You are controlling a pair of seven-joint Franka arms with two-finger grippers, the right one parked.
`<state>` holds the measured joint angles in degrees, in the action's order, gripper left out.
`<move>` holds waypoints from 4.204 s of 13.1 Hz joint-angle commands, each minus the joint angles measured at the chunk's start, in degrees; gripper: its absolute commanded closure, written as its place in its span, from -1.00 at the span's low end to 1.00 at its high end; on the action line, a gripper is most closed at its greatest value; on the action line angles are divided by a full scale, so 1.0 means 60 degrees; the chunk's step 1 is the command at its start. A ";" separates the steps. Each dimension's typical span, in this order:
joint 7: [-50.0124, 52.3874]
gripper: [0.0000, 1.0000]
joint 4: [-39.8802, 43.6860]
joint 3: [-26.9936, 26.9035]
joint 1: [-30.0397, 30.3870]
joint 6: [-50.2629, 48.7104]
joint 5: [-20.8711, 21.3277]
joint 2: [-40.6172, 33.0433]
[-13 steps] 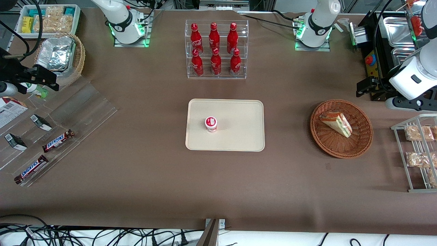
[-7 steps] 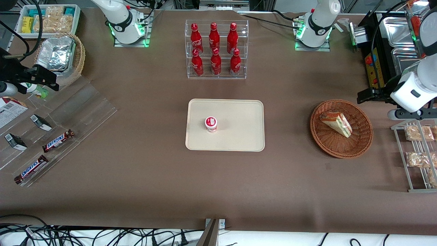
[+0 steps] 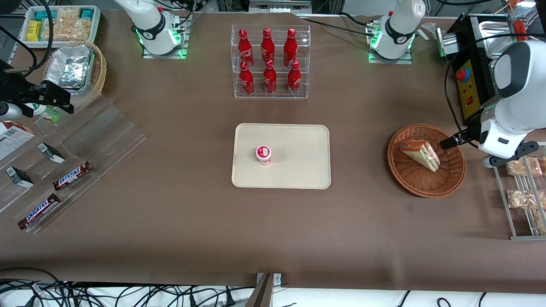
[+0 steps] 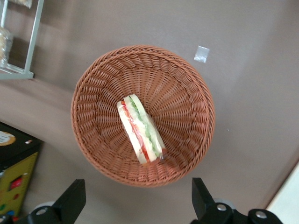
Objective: Place sandwich from basket to tray
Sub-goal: 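Lower the open left gripper around the wrapped sandwich in the basket, then close the left gripper on the sandwich and lift it, then carry the sandwich with the left gripper over to the cream tray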
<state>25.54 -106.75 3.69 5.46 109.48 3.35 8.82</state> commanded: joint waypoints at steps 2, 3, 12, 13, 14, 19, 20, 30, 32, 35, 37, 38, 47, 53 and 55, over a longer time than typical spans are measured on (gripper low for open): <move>0.1526 -1.00 -0.1496 0.0045 0.0101 0.1553 0.0174 -0.0371; 0.1732 -1.00 -0.1819 0.0045 0.0101 0.1978 0.0174 -0.0371; 0.3357 -1.00 -0.3638 0.0060 0.0145 0.5202 0.0672 0.0213; 0.3476 -1.00 -0.3740 0.0060 0.0145 0.5553 0.0687 0.0345; 0.3477 -1.00 -0.3944 0.0060 0.0145 0.5861 0.0687 0.0434; 0.3492 -1.00 -0.4517 0.0030 0.0160 0.7079 0.0687 0.0830; 0.3492 -1.00 -0.4517 0.0030 0.0160 0.7080 0.0672 0.0859; 0.3463 1.00 -0.4503 0.0030 0.0160 0.6716 0.1610 0.0977; 0.3404 1.00 -0.4474 0.0030 0.0160 0.6481 0.1610 0.0743; 0.3156 1.00 -0.3992 0.0103 0.0160 0.5064 0.1624 0.0115; 0.2805 1.00 -0.3349 0.0205 0.0145 0.3806 0.1610 -0.0238; 0.2630 1.00 -0.2954 0.0220 0.0058 0.3117 0.1581 -0.0341; -0.0124 1.00 0.0724 0.1421 0.0013 -0.1136 -0.0336 -0.0430; -0.2701 1.00 0.1531 0.2928 0.0013 -0.1621 -0.0953 -0.0415; -0.2880 1.00 0.1562 0.3587 0.0013 -0.1563 -0.0968 -0.0284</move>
<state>11.23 -99.33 22.24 5.17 101.24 -1.29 5.68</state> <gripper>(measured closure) 0.811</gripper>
